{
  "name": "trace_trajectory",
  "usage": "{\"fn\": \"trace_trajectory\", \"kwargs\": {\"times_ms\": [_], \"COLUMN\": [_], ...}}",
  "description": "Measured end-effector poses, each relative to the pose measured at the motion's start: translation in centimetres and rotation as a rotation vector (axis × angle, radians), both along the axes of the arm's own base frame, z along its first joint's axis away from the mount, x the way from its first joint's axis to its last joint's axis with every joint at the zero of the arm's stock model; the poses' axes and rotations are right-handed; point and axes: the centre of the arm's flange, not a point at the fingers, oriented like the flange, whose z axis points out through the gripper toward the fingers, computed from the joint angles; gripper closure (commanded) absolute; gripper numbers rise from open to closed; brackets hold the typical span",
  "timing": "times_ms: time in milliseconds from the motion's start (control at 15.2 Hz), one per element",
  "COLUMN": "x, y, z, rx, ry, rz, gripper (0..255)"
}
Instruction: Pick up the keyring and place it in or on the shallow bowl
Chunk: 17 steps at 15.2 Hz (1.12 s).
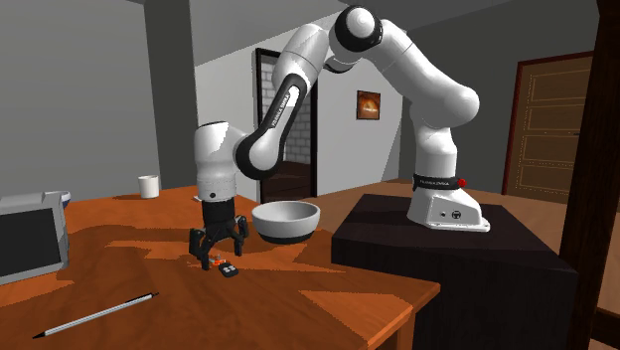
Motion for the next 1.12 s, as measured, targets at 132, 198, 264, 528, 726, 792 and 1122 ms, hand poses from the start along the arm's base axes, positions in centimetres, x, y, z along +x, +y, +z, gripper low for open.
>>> {"fn": "trace_trajectory", "kwargs": {"times_ms": [132, 198, 264, 528, 726, 792, 1122], "x": [0.0, 0.0, 0.0, 0.0, 0.0, 0.0, -0.1], "y": [0.0, 0.0, 0.0, 0.0, 0.0, 0.0, 0.0], "z": [0.0, 0.0, 0.0, 0.0, 0.0, 0.0, 1.6], "rx": [0.000, 0.000, 0.000, 0.000, 0.000, 0.000, 0.000], "ry": [0.000, 0.000, 0.000, 0.000, 0.000, 0.000, 0.000], "rz": [0.000, 0.000, 0.000, 0.000, 0.000, 0.000, 0.000], "gripper": [0, 255, 255, 255, 255, 255, 255]}}
